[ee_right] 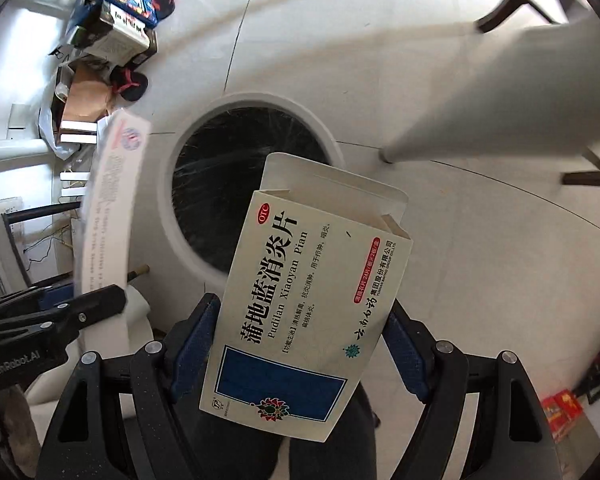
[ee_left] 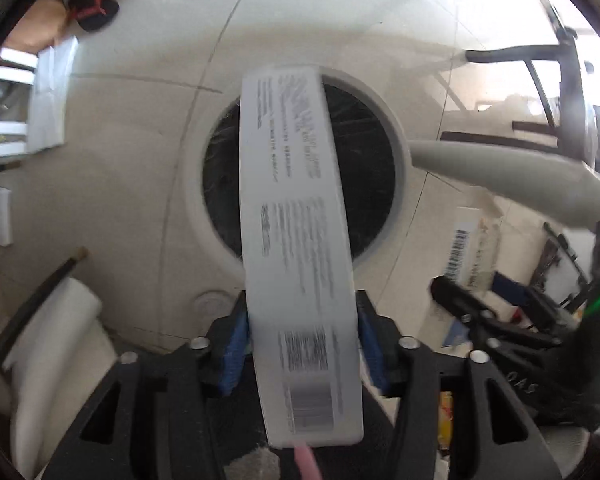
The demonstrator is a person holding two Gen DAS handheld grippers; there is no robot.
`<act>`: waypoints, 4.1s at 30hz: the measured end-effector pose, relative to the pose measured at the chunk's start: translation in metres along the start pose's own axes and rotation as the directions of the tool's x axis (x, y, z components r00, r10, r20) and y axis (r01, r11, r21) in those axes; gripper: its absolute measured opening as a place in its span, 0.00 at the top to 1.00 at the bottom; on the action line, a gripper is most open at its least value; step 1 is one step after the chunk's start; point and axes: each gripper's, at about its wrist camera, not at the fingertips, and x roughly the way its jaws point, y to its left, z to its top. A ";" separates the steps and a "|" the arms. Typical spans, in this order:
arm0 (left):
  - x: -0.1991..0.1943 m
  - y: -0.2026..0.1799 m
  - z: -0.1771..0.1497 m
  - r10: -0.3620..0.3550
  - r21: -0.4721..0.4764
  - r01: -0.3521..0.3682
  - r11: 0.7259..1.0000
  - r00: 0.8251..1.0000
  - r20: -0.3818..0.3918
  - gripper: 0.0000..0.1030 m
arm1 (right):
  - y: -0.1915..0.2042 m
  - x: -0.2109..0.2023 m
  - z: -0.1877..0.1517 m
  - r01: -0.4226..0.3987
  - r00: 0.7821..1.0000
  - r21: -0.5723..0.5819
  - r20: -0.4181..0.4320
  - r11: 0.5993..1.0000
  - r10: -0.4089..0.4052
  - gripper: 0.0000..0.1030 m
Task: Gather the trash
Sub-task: 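Carry both boxes over the white bin and open both tools to drop them, then grasp the red snack wrapper with the left tool while the right tool grasps the blue bag, then carry the wrapper and bag over the bin and open both tools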
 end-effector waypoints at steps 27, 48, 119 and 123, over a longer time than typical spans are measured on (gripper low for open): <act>-0.089 0.020 -0.081 0.315 -0.074 -0.307 0.949 0.925 0.213 0.01 | 0.020 -0.023 -0.012 0.151 0.984 -0.002 0.097 0.988 -0.150 0.00; -0.255 -0.043 -0.202 0.245 -0.035 -0.248 0.968 0.914 0.324 0.01 | 0.067 -0.260 -0.128 0.103 0.963 -0.005 0.250 0.995 -0.099 0.00; -0.445 -0.105 -0.134 0.100 -0.069 -0.074 0.995 0.807 0.583 0.60 | 0.057 -0.460 0.049 -0.235 0.902 0.034 0.380 0.971 0.205 0.80; -0.425 -0.105 -0.148 0.012 0.001 -0.016 1.000 0.816 0.579 0.60 | 0.058 -0.452 -0.013 -0.247 0.895 0.036 0.392 0.968 0.214 0.80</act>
